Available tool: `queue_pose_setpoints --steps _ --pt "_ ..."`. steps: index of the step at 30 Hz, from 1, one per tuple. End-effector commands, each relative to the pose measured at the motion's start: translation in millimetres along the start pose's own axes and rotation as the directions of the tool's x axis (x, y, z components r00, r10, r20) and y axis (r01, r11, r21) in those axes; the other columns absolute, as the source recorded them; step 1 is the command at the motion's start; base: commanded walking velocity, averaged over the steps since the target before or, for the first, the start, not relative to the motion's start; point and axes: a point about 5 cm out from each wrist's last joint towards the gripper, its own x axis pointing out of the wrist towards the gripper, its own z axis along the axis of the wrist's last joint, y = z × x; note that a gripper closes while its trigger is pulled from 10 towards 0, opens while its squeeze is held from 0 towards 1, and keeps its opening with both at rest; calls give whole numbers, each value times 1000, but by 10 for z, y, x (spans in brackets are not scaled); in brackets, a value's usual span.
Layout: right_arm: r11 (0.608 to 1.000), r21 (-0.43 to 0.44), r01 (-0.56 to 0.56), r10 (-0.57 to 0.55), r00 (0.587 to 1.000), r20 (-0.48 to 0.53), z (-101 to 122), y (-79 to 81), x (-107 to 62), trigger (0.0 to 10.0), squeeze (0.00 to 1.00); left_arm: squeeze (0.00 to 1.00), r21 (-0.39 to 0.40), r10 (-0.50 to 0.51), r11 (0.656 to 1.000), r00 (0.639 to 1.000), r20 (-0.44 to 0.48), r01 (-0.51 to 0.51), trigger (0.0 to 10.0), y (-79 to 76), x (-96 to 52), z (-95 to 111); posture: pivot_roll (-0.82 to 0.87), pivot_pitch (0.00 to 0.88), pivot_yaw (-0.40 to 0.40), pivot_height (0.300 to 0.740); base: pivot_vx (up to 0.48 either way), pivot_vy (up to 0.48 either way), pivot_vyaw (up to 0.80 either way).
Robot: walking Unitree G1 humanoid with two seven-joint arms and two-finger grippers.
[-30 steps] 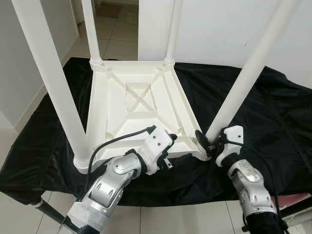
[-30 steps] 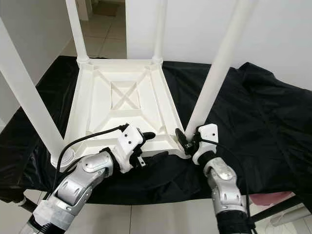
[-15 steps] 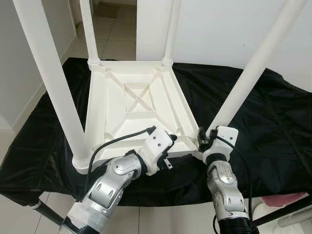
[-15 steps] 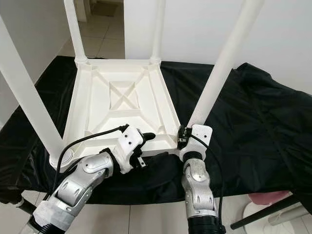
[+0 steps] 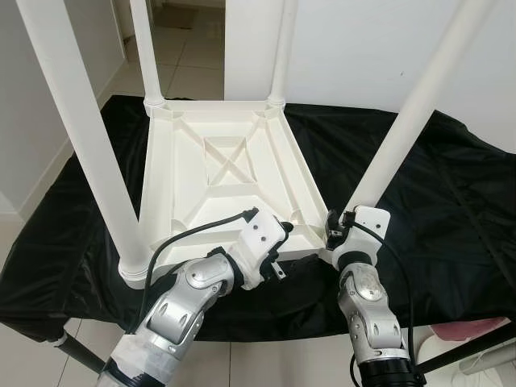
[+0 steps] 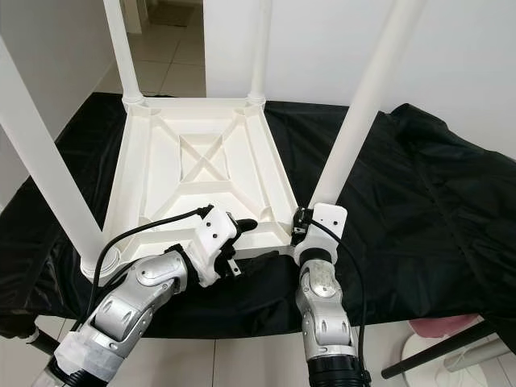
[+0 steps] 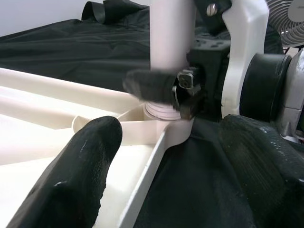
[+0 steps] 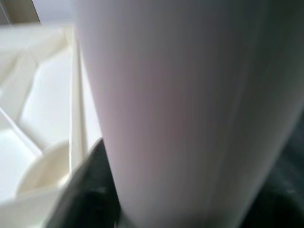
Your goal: Building children table
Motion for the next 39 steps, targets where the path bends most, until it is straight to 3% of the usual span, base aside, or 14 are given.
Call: queue_pose_setpoints --steps 1,9,14,15,16,17,27,31,34,35,36,37,38,39 --pt "997 78 -28 33 997 -65 -119 166 -60 10000 1000 0 -5 -15 1000 1000 -3 15 10000 -19 8 1 -30 0 -52 740 0 0 0" --pt "997 53 -47 48 999 -14 -46 91 -44 10000 1000 0 -4 -17 1000 1000 -4 17 10000 -23 13 7 -29 0 -52 740 0 0 0" --pt "987 80 -141 140 990 25 -14 8 -79 10000 1000 0 -4 -16 1000 1000 -8 16 10000 -21 9 -1 -29 0 -57 740 0 0 0" --pt "978 75 -194 191 981 36 -15 -38 -108 10000 282 0 -4 -16 1000 1000 -9 16 10000 -22 8 -3 -29 0 -56 740 0 0 0" --pt "972 68 -226 223 974 41 -17 -66 -127 10000 282 0 -4 -16 1000 1000 -9 16 10000 -23 9 -4 -29 0 -56 740 0 0 0" --pt "965 55 -257 255 966 44 -21 -92 -142 10000 0 0 -3 -16 1000 1000 -9 16 10000 -23 11 -4 -31 0 -56 740 0 0 0" --pt "844 -169 -509 522 852 43 124 -422 -13 10000 0 0 4 -27 1000 1000 -10 27 10000 -35 37 -4 -38 0 -53 740 0 0 0" --pt "816 -196 -544 561 827 34 179 -453 68 10000 0 0 7 -27 1000 1000 -9 27 10000 -31 40 1 -33 0 -55 740 0 0 0" --pt "768 -231 -597 616 788 11 202 -451 135 10000 0 0 8 -24 1000 1000 -8 24 10000 -26 41 5 -29 0 -55 740 0 0 0" --pt "725 -260 -638 657 753 -15 199 -424 193 10000 0 0 9 -22 1000 1000 -6 22 10000 -21 43 12 -24 0 -56 740 0 0 0" --pt "725 -260 -638 657 753 -15 199 -424 193 10000 0 0 9 -22 1000 1000 -6 22 10000 -21 43 12 -24 0 -56 740 0 0 0" --pt "713 -271 -647 668 744 -23 196 -414 209 3294 0 0 10 -21 1000 1000 -5 21 10000 -21 43 14 -21 0 -59 740 0 0 0" --pt "706 -277 -652 673 739 -26 193 -409 218 3294 0 0 11 -21 1000 1000 -5 21 10000 -20 44 16 -21 0 -59 740 0 0 0" --pt "698 -278 -660 678 734 -38 179 -411 226 0 0 0 13 -20 1000 1000 -5 20 10000 -18 44 16 -21 0 -59 740 0 0 0"
